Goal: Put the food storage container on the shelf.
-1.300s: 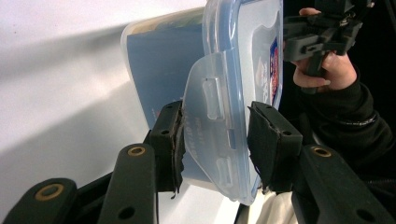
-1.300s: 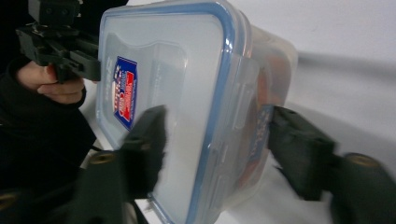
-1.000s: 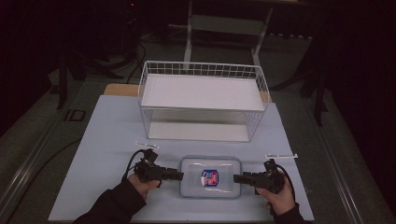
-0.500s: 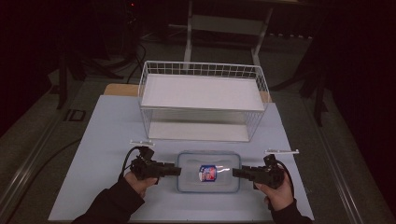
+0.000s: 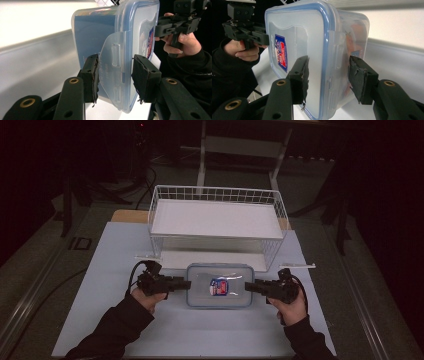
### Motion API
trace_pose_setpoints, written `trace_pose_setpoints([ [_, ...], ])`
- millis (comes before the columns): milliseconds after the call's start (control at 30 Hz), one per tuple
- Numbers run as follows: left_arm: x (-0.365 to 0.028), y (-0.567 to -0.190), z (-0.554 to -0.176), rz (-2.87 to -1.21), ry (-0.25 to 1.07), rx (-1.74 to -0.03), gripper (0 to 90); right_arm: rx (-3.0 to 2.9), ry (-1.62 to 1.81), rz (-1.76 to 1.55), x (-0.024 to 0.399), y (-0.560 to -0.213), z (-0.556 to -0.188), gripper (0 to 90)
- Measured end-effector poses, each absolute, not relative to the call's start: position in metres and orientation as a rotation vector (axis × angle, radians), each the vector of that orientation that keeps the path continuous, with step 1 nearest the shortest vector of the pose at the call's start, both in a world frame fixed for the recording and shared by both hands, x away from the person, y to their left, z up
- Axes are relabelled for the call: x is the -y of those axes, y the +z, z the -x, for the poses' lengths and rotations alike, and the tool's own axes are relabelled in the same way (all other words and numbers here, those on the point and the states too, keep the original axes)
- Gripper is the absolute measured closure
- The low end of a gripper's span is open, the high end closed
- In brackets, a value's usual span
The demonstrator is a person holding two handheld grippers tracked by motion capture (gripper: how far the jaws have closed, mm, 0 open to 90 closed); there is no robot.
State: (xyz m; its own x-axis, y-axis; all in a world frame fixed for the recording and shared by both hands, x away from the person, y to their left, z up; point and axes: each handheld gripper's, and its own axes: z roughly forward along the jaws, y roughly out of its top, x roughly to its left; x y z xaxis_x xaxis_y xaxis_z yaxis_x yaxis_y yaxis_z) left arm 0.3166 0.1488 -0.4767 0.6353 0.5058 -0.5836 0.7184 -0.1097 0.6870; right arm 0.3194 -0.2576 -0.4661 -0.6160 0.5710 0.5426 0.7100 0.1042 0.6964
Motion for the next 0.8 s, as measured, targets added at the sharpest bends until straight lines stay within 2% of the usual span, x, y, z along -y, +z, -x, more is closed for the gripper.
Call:
trace_pose_setpoints([
  [800, -0.148, -0.506, -0.376, -1.7, -0.101, -1.04, 55.5, 2.266, -1.613, 1.326, 0.247, -0.493, -0.392, 51.2],
])
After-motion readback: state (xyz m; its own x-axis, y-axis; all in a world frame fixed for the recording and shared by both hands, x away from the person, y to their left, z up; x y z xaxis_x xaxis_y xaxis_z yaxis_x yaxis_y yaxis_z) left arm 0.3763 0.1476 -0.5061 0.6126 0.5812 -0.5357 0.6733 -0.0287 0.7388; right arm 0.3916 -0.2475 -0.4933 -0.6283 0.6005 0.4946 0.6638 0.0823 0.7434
